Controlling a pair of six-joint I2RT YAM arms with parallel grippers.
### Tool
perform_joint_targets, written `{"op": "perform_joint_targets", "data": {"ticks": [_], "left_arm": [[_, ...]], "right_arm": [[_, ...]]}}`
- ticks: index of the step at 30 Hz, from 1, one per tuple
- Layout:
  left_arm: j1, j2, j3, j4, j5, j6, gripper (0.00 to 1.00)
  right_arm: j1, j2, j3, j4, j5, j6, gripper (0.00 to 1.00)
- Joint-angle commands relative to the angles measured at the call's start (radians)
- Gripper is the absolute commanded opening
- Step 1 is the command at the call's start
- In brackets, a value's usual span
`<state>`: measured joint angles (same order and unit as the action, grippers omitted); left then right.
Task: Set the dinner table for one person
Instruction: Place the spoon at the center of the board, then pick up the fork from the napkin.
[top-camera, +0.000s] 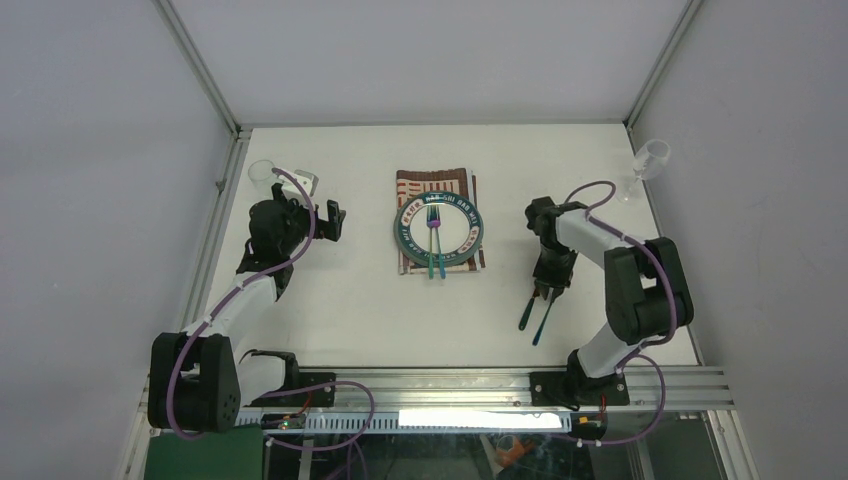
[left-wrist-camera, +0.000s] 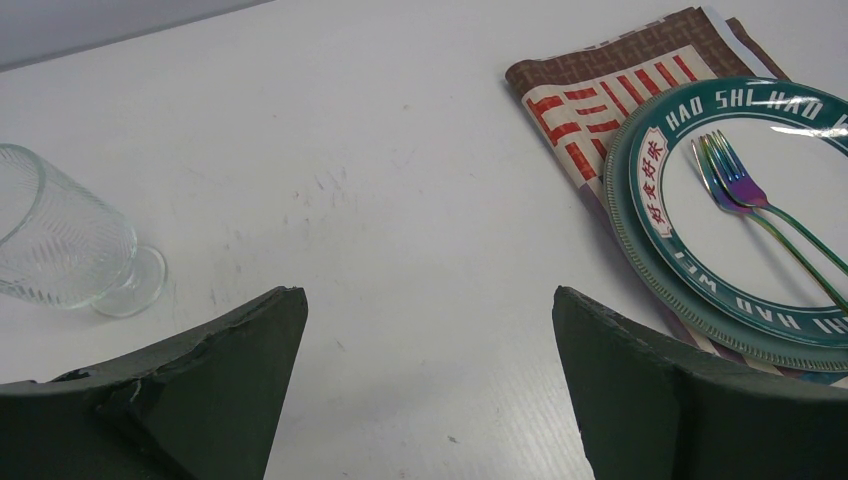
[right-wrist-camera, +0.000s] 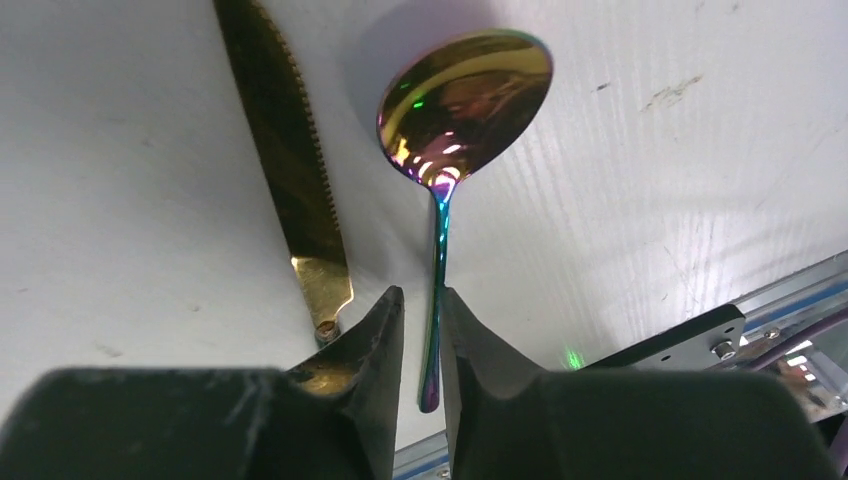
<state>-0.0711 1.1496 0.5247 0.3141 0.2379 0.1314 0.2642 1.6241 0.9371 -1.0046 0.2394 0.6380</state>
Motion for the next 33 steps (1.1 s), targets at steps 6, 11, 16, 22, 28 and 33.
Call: {"op": "perform_joint_targets", "data": {"ticks": [6, 11, 16, 22, 28, 33], "left_arm": [[0.001, -0.017, 0.006, 0.045, 0.028, 0.007, 0.99], [0.0, -0.013, 0.008, 0.044, 0.028, 0.008, 0.99], [0.001, -0.015, 0.008, 0.04, 0.029, 0.008, 0.99], [0.0, -0.005, 0.011, 0.038, 0.029, 0.009, 0.99], [0.0, 0.012, 0.021, 0.03, 0.026, 0.008, 0.99], [0.001, 0.004, 0.021, 0.029, 0.015, 0.012, 0.99]], "right_arm": [[0.008, -0.209, 0.141, -0.031, -0.066, 0.028, 0.2], [0.056, -0.191, 0.076, 0.049, -0.166, 0.045, 0.14], [0.111, -0.174, -0.017, 0.153, -0.247, 0.058, 0.0], [0.281, -0.192, 0.052, 0.191, -0.037, 0.037, 0.0], [0.323, -0.003, 0.387, 0.147, -0.028, -0.071, 0.18], [0.336, 0.277, 0.723, 0.031, 0.025, -0.117, 0.23]]}}
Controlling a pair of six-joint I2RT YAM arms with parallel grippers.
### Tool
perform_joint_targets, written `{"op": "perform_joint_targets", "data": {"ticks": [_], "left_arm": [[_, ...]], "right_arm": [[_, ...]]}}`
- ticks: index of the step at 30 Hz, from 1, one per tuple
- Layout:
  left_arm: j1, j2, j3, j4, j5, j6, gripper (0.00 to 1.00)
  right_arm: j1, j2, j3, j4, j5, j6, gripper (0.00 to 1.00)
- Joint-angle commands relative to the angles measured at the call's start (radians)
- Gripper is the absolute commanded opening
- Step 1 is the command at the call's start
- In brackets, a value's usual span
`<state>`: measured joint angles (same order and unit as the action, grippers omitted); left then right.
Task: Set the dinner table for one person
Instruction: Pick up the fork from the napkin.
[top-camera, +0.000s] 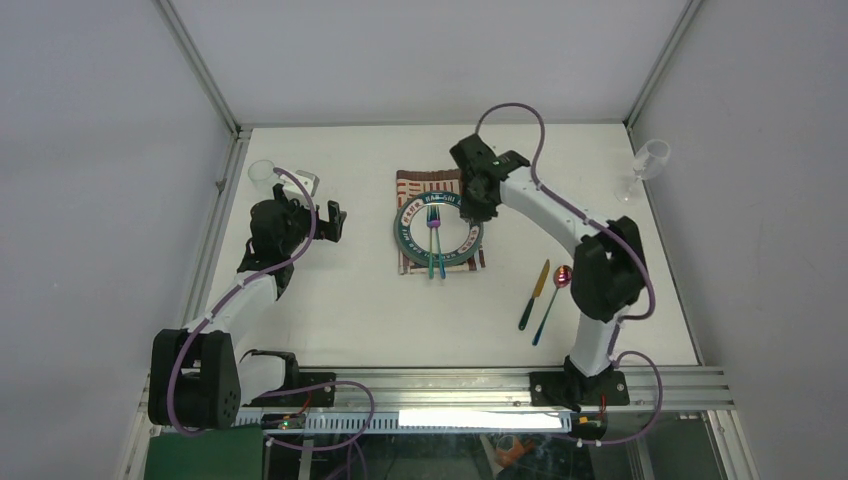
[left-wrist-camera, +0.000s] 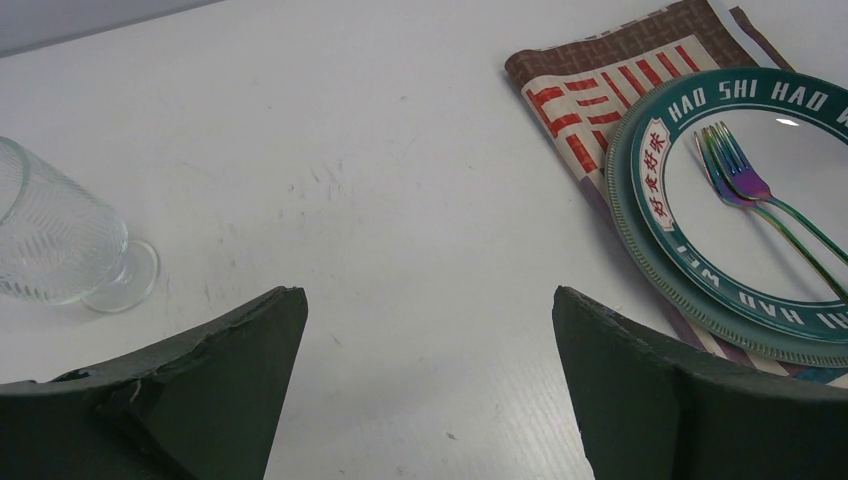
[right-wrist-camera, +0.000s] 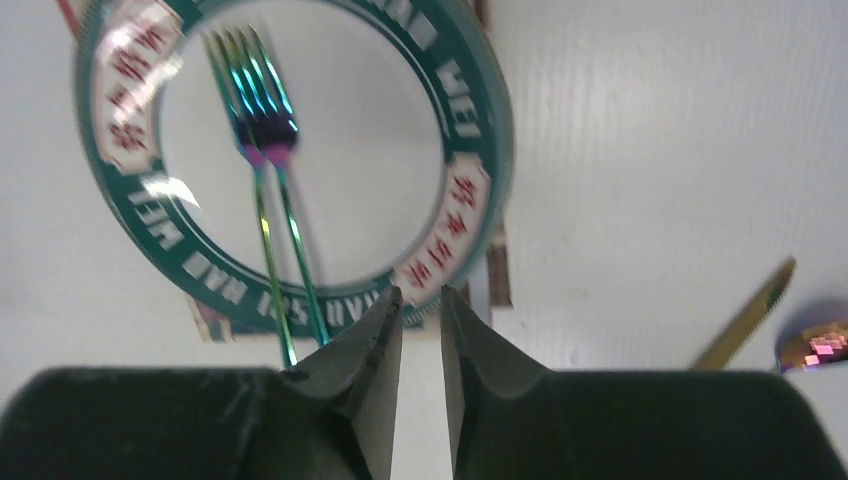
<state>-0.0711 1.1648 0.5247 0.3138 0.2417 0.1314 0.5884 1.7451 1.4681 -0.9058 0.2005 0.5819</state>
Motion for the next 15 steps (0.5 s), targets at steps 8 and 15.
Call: {"op": "perform_joint_targets", "data": {"ticks": [8, 15], "left_arm": [[0.0, -0.013, 0.018, 0.031, -0.002, 0.02, 0.99], [0.0, -0.012, 0.019, 0.031, -0.006, 0.022, 0.99]], "right_arm": [[0.032, 0.338, 0.379, -0.08, -0.033, -0.076, 0.18], [0.051, 0.349, 0.37, -0.056, -0.095, -0.083, 0.16]]}}
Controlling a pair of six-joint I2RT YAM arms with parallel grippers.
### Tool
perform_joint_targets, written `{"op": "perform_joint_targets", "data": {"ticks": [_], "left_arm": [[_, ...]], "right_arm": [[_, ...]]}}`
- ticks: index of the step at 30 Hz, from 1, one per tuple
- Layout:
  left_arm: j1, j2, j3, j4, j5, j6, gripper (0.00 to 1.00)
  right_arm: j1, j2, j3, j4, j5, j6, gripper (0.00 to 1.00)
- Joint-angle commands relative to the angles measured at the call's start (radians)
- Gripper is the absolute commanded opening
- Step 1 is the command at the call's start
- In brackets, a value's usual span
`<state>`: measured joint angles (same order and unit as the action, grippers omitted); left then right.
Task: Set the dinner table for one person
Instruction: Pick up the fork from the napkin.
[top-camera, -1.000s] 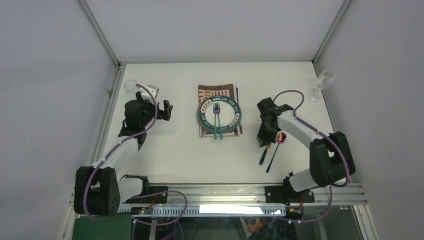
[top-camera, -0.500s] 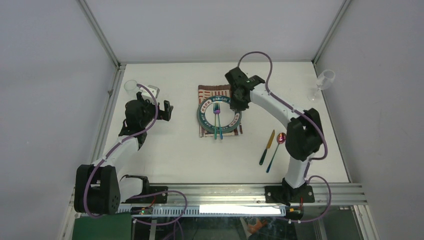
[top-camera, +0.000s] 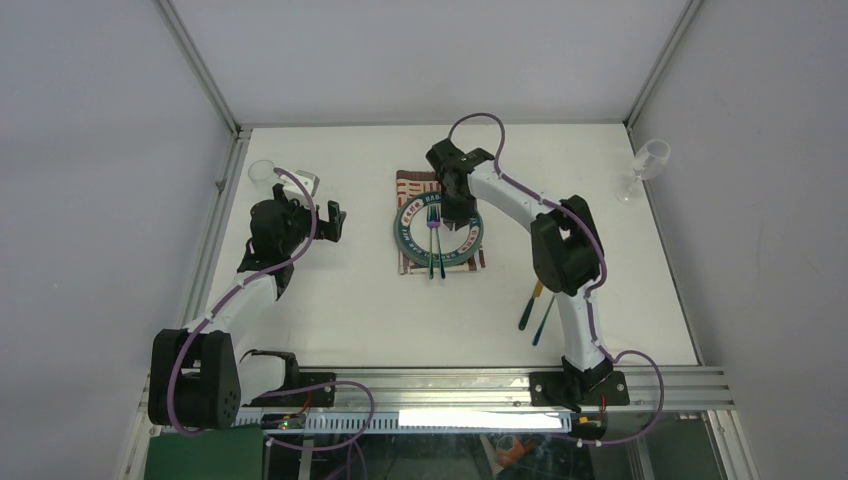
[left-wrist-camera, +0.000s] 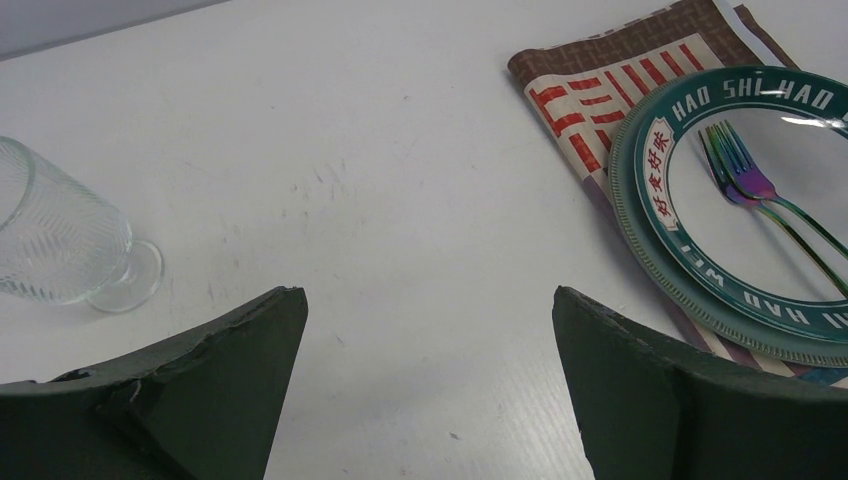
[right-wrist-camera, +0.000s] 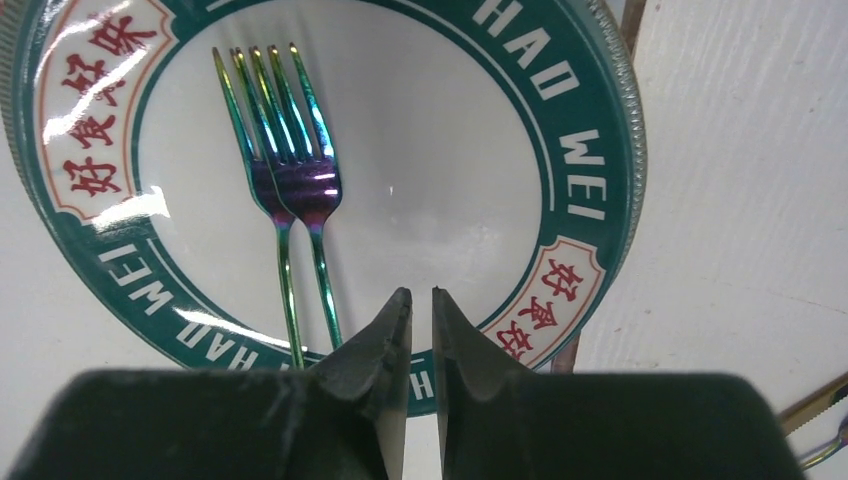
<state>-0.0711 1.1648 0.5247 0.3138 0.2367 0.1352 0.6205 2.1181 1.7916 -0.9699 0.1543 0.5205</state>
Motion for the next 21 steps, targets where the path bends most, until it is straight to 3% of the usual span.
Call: {"op": "perform_joint_targets", "data": {"ticks": [1, 10, 21], "left_arm": [[-0.001, -0.013, 0.019, 0.031, -0.002, 0.018, 0.99], [0.0, -0.03, 0.015, 0.03, -0.003, 0.017, 0.99], [0.001, -0.033, 0.013, 0.031, -0.005, 0.019, 0.99]], "right_arm": [[0.025, -0.022, 0.049, 0.003, -0.051, -0.018, 0.15], [0.073, 0.009, 0.048, 0.026, -0.075, 0.009, 0.23], [0.081, 0.06, 0.071, 0.019, -0.085, 0.006, 0.21]]}}
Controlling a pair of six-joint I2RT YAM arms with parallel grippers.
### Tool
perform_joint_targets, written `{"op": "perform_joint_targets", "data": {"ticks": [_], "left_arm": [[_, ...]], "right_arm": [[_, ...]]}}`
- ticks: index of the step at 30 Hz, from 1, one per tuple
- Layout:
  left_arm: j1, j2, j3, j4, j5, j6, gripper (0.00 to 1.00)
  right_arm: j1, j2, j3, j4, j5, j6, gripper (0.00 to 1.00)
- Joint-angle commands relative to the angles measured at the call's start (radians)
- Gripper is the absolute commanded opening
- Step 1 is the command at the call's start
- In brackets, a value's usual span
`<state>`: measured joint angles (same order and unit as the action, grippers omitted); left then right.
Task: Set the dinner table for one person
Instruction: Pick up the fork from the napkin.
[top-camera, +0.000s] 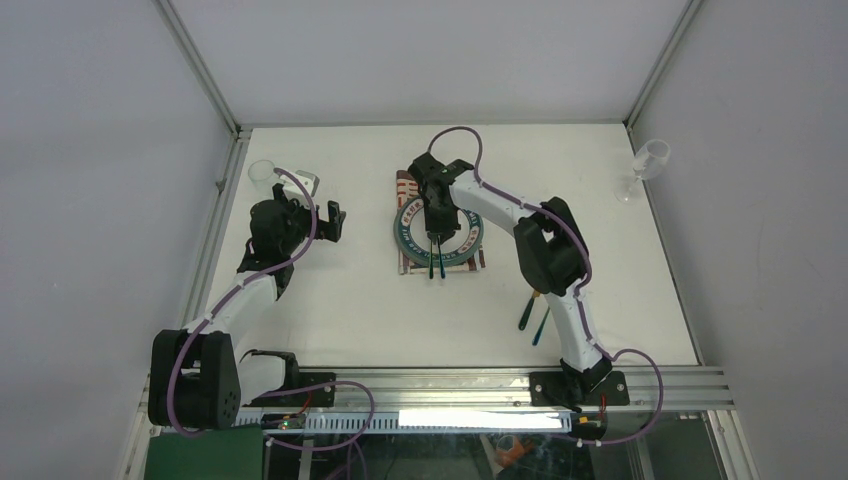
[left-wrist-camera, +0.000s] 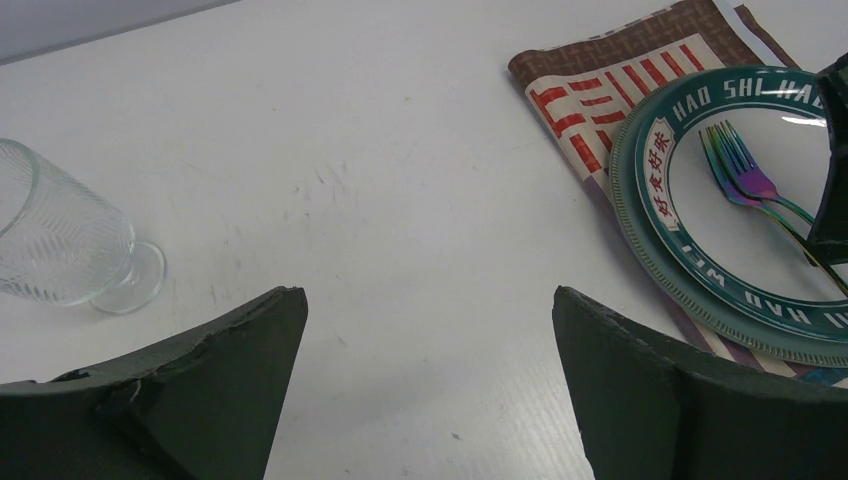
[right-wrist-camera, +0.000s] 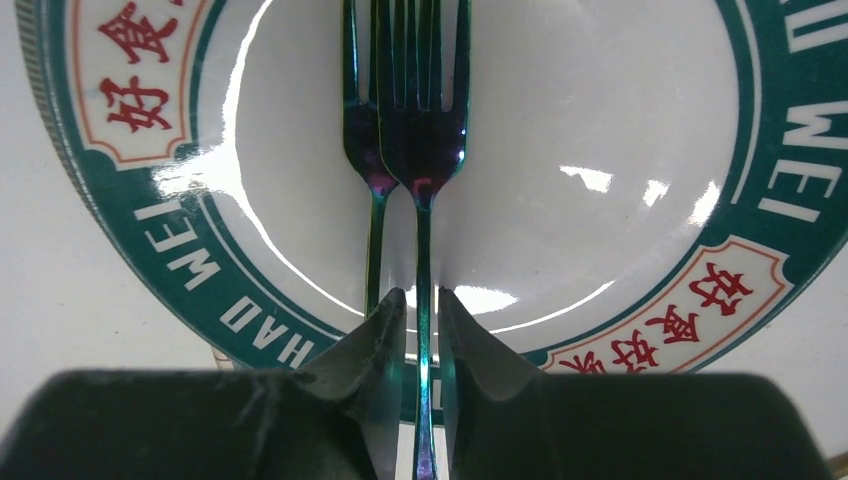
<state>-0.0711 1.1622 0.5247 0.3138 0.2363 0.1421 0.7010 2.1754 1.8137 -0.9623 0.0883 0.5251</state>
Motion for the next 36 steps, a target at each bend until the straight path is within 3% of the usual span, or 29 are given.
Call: {"op": "perform_joint_targets", "data": {"ticks": [1, 4, 9, 13, 20, 28, 36], "left_arm": [[0.001, -0.03, 0.013, 0.032, -0.004, 0.013, 0.99], [0.001, -0.028, 0.012, 0.031, -0.002, 0.013, 0.99], [0.0, -0.021, 0.014, 0.031, -0.006, 0.014, 0.99], [0.0, -0.019, 0.014, 0.033, -0.006, 0.014, 0.99], [0.001, -0.021, 0.017, 0.034, -0.034, 0.01, 0.99], [0.003, -0.036, 0.054, 0.038, -0.263, -0.007, 0.99], [0.068, -0.003, 0.126, 0.03, -0.487, -0.04, 0.99]], "right_arm": [[0.0, 0.006, 0.049, 0.01, -0.016, 0.003, 0.2], [0.002, 0.02, 0.049, 0.013, -0.021, -0.002, 0.17], [0.004, 0.027, 0.047, 0.011, 0.004, 0.002, 0.0], [0.012, 0.005, 0.042, 0.012, 0.034, -0.01, 0.0], [0.084, -0.057, 0.106, -0.063, 0.216, -0.033, 0.0], [0.183, -0.123, 0.162, -0.105, 0.295, -0.024, 0.0], [0.261, -0.161, 0.104, -0.074, 0.228, -0.029, 0.0]]}}
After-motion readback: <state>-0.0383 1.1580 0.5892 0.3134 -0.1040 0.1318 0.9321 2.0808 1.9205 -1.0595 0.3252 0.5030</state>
